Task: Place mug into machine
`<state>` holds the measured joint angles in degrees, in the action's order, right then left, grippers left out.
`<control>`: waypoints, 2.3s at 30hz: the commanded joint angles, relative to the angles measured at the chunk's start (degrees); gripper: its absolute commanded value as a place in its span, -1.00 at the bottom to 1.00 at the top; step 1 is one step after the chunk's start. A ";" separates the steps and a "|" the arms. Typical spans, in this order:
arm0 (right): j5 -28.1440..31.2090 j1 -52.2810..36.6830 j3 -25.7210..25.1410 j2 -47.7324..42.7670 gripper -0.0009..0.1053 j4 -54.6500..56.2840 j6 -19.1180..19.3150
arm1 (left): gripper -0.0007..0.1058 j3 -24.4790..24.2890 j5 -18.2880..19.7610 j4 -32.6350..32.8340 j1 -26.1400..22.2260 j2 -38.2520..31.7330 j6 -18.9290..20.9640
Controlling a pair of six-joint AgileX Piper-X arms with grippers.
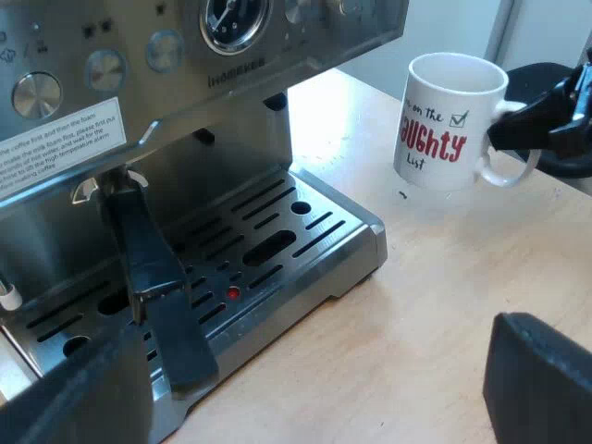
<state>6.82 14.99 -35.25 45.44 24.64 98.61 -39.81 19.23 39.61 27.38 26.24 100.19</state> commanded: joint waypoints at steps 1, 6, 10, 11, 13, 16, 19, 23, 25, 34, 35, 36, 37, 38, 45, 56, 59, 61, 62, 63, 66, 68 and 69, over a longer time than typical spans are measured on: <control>-1.14 1.11 -0.40 -3.58 -0.98 1.11 0.82 | 0.50 -0.46 0.36 -0.94 0.25 -0.04 0.35; -1.51 8.32 -0.40 -5.95 -0.98 1.61 6.74 | 0.50 -0.46 0.36 -0.94 0.25 -0.04 0.35; 1.37 15.93 -0.40 -6.00 -0.98 1.61 6.60 | 0.50 -0.46 0.36 -0.94 0.25 -0.04 0.35; 2.39 17.03 -0.40 -5.85 -0.98 1.47 6.60 | 0.50 -0.46 0.36 -0.94 0.25 -0.04 0.35; 4.11 20.83 -0.40 -5.76 -0.98 0.87 6.60 | 0.50 -0.46 0.36 -0.76 0.25 -0.04 0.35; 6.09 24.16 -0.40 -5.68 -0.98 0.86 5.34 | 0.50 -0.46 0.36 -0.31 0.25 -0.04 0.35; 6.86 26.36 -0.40 -5.30 -0.98 0.86 3.76 | 0.50 -0.46 0.36 0.40 0.25 -0.04 0.35; 7.60 29.32 -0.40 -2.74 -0.98 -0.39 3.11 | 0.50 -0.07 0.15 2.72 0.25 -0.04 -0.15; 7.60 29.63 -0.40 -1.43 -0.98 -2.55 3.00 | 0.50 1.16 0.10 3.76 0.25 -0.04 -0.15; 6.82 29.93 -0.62 7.57 -0.98 -17.01 1.43 | 0.50 4.66 0.10 3.54 0.25 -0.04 -0.15; 6.48 29.93 -0.62 8.17 -0.98 -17.72 1.43 | 0.50 4.66 0.10 3.37 0.25 -0.04 -0.15; 6.41 29.93 -0.77 8.77 -0.98 -18.34 1.43 | 0.50 4.66 0.10 3.31 0.25 -0.04 -0.15; 6.20 29.93 -0.93 10.44 -0.98 -19.67 1.43 | 0.50 4.66 0.10 3.34 0.25 -0.04 -0.15; 6.07 29.93 -1.16 11.66 -0.98 -20.17 1.20 | 0.50 4.66 0.10 3.34 0.25 -0.04 -0.15; 5.83 29.93 -4.07 17.46 -0.98 -21.37 -0.95 | 0.50 4.66 0.10 3.34 0.25 -0.04 -0.15; 6.07 31.66 -8.71 26.68 -0.98 -25.55 -0.95 | 0.50 4.66 0.10 3.34 0.25 -0.04 -0.15; 6.37 32.16 -9.83 28.73 -0.98 -27.12 -0.95 | 0.50 4.66 0.10 3.34 0.25 -0.04 -0.15; 6.51 32.20 -10.72 30.47 -0.98 -27.65 -1.22 | 0.50 4.66 0.10 3.34 0.25 -0.04 -0.15; 6.84 32.35 -11.23 31.30 -0.98 -27.89 -1.21 | 0.50 4.66 0.10 3.34 0.25 -0.04 -0.15; 7.00 32.35 -11.46 31.59 -0.98 -27.89 -1.21 | 0.50 4.66 0.10 3.34 0.25 -0.04 -0.15; 7.52 32.67 -12.62 33.43 -0.98 -27.90 -1.21 | 0.50 4.66 0.10 3.34 0.25 -0.04 -0.15; 7.74 32.67 -13.17 34.76 -0.98 -29.49 -1.21 | 0.50 4.66 0.10 3.34 0.25 -0.04 -0.15; 7.82 32.67 -13.18 34.94 -0.98 -29.87 -1.21 | 0.50 4.66 0.10 3.34 0.25 -0.04 -0.15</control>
<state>14.11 47.50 -47.28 80.41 -1.09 96.84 -34.80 19.23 43.31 27.38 26.24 99.94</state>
